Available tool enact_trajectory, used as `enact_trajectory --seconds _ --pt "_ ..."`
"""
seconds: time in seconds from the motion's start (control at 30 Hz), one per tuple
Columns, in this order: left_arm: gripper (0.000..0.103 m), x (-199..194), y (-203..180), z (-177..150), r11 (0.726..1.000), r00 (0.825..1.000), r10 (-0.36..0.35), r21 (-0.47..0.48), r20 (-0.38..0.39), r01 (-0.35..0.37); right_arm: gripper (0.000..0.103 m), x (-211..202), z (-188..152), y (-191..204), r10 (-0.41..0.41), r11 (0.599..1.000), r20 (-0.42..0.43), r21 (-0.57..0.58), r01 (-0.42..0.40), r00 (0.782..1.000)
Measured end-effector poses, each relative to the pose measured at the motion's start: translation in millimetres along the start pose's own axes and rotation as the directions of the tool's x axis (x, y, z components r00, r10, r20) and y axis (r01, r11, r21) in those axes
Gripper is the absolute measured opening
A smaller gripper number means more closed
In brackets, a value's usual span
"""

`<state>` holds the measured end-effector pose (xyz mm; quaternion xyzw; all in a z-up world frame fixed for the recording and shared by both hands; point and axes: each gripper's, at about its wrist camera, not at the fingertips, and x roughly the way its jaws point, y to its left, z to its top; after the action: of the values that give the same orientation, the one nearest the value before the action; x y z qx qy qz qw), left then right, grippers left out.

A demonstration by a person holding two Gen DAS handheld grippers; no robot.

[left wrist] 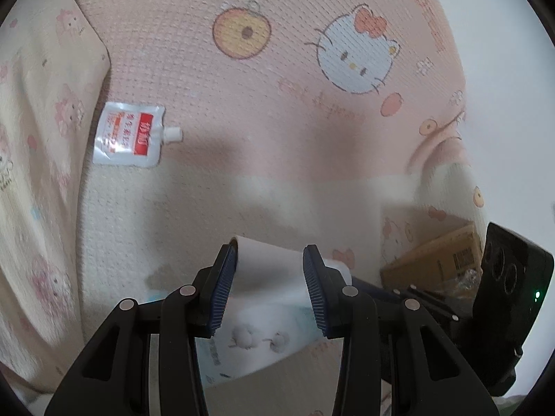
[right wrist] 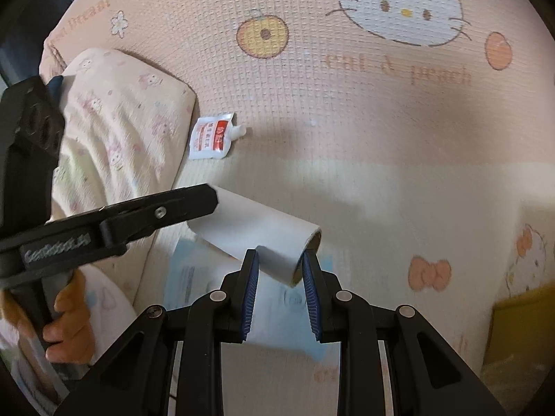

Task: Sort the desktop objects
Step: 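Lift the white roll with the right gripper and turn it upright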

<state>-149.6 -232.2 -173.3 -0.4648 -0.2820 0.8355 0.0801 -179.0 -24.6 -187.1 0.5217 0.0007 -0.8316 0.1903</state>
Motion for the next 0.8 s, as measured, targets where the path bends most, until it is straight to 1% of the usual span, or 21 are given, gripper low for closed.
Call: enact_trajectory --seconds 0.1,0.17,0.3,0.43,0.6,0.8 --pt "0.043 0.8 -5.4 -8.7 1.000 1.000 -0.023 0.006 -0.019 0.023 0.023 -3.8 -11.7 -1.6 -0.014 1.000 -0.007 0.020 0.014 1.000" --pt "0.043 2.1 -10.4 -14.1 1.000 0.999 -0.020 0.018 -0.033 0.021 0.023 -4.4 -19.0 -3.3 -0.029 0.999 -0.017 0.035 0.030 0.999" --pt "0.043 4.8 -20.9 -27.0 0.998 0.998 0.004 0.060 -0.062 -0.001 0.023 -6.7 -32.8 -9.2 -0.033 0.997 -0.032 0.070 0.035 0.999" --pt "0.043 12.7 -27.1 -38.6 0.995 0.994 0.064 0.085 -0.090 -0.056 0.023 -9.6 -44.8 -13.7 -0.008 0.994 -0.035 0.112 0.012 0.999" --pt "0.043 17.6 -32.3 -42.6 0.991 0.990 0.085 0.112 -0.110 -0.073 0.023 -10.5 -50.1 -10.2 -0.034 0.996 -0.056 0.077 0.038 0.998" --pt "0.043 17.8 -28.8 -39.5 0.993 0.991 0.073 0.103 -0.113 -0.061 0.023 -26.8 -43.5 -19.6 -0.043 0.997 -0.022 0.068 0.044 0.999"
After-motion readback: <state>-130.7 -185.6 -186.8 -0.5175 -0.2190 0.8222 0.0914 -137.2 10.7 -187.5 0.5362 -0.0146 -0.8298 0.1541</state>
